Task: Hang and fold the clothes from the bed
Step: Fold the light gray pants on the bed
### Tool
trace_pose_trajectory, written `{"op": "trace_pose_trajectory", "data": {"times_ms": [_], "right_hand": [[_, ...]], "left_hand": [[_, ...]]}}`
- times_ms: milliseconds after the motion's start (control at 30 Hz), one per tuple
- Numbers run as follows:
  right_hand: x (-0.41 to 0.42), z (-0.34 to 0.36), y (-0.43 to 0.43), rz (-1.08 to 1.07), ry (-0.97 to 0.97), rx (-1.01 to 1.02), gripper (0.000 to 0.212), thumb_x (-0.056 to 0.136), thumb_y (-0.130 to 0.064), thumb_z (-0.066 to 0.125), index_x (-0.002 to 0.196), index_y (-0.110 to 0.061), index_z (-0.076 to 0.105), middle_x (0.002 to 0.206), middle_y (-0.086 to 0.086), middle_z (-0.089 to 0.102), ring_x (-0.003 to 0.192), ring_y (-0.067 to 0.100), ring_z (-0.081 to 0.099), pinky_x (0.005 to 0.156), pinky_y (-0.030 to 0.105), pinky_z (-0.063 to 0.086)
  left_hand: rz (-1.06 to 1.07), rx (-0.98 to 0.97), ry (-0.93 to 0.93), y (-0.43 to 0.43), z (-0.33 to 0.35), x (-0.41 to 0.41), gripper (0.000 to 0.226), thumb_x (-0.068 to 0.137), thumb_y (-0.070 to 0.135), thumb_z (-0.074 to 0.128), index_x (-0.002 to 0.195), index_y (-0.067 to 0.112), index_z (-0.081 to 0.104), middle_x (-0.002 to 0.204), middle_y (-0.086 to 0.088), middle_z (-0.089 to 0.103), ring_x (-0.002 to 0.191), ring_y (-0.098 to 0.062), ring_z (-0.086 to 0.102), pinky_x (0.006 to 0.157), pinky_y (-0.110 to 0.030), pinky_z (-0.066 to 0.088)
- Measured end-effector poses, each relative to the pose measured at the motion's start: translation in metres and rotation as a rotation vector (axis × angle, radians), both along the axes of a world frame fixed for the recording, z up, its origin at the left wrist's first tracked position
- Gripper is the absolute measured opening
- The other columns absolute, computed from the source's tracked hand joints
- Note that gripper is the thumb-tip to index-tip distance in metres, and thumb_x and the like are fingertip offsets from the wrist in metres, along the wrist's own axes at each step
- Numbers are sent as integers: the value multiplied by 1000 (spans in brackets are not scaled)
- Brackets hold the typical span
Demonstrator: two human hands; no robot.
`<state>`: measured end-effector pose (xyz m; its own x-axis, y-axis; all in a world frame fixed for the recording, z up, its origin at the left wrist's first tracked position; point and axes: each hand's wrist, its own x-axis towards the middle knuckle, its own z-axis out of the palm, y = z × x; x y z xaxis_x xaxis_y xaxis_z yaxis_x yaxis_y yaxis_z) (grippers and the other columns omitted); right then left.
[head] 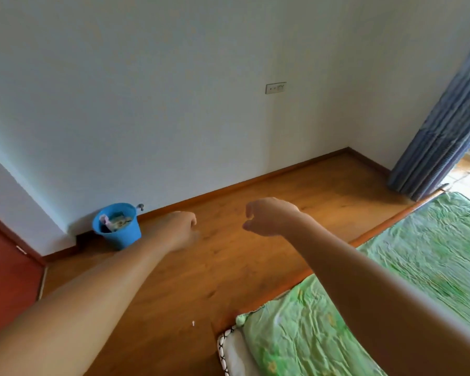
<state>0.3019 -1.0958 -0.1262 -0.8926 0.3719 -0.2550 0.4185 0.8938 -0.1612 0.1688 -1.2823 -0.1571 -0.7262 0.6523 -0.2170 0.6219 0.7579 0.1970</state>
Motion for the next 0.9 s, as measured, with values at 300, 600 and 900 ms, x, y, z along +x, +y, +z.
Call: {"op": "trace_pose_trajectory", "data": {"times_ms": [300, 600, 900], "right_hand": [[-139, -1, 75, -88, -12, -34, 34, 96, -43, 59, 122, -23, 64, 117, -1, 67, 103, 21, 63, 86, 39, 57], [-256, -24, 133, -291, -35, -23, 40, 98, -45, 59, 128, -21, 63, 121, 0, 66, 109, 22, 63, 90, 38, 57], [-389, -34, 182, -481, -87, -66, 38, 98, -44, 57, 128, -21, 62, 120, -1, 66, 106, 21, 63, 87, 36, 57]], "left_hand": [[-93, -6, 3, 80, 7, -150, 41, 97, 44, 55, 136, 30, 53, 133, 5, 57, 112, -14, 57, 88, -31, 51], [-287, 7, -3, 170, -14, -314, 43, 95, 43, 54, 136, 28, 54, 132, 2, 59, 110, -16, 59, 87, -32, 53], [-477, -49, -5, 249, -29, -474, 43, 97, 42, 53, 137, 27, 53, 137, 1, 58, 116, -19, 60, 85, -30, 51]]}}
